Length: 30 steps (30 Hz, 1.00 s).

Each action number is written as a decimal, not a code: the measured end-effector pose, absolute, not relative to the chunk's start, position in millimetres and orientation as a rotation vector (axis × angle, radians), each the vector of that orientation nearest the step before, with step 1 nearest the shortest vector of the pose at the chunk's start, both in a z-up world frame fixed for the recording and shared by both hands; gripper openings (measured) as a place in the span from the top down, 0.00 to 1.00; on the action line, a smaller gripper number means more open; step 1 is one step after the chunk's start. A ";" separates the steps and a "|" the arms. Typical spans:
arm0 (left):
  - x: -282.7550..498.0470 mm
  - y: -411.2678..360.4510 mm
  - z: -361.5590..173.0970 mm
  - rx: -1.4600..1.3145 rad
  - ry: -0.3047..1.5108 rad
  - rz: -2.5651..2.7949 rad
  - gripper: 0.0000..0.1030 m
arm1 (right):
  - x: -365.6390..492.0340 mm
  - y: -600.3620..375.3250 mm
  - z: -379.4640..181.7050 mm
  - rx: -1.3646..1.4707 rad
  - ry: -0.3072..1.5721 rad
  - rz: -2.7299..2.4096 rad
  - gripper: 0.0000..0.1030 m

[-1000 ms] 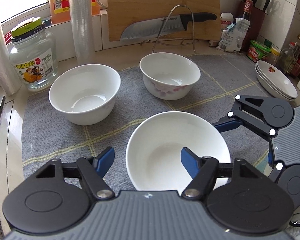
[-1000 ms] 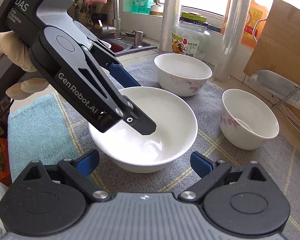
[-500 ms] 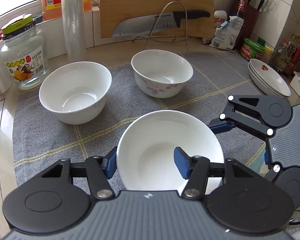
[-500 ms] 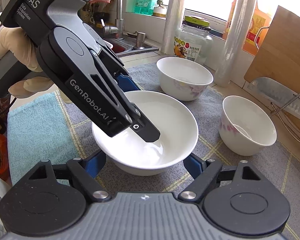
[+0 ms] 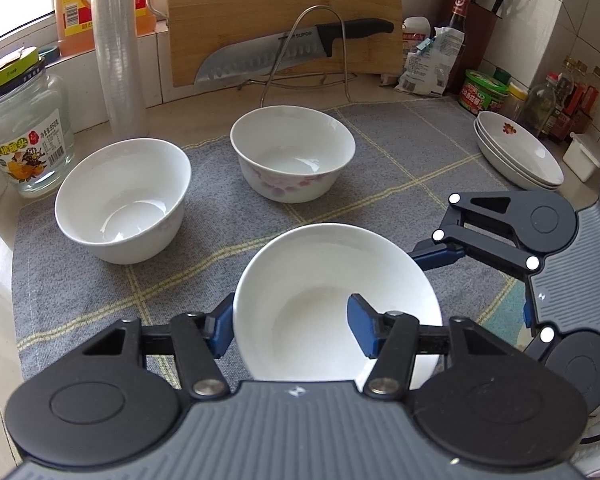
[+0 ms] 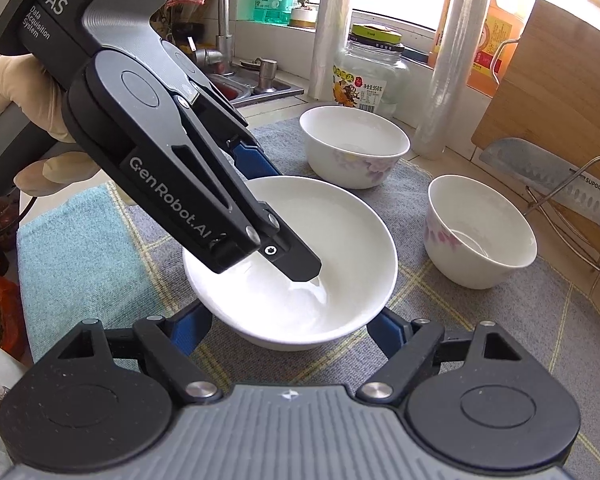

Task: Organize plates and bowls
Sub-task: 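Lift the white bowl with both tools and carry it across the mat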

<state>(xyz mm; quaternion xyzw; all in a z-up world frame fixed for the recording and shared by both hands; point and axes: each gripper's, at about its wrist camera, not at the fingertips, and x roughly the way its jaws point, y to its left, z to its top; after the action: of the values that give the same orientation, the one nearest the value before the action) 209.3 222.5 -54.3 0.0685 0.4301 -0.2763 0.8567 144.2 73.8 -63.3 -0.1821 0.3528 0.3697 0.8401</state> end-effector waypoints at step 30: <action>217.7 100.6 -42.6 0.243 0.837 -0.816 0.45 | 120.5 -34.8 -52.3 -0.335 0.777 0.540 0.15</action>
<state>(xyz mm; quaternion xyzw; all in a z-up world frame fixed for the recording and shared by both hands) 217.7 100.6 -42.6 0.1145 0.3942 -0.3841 0.8270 120.5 -34.8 -52.3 -0.1604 0.3726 0.2588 0.8766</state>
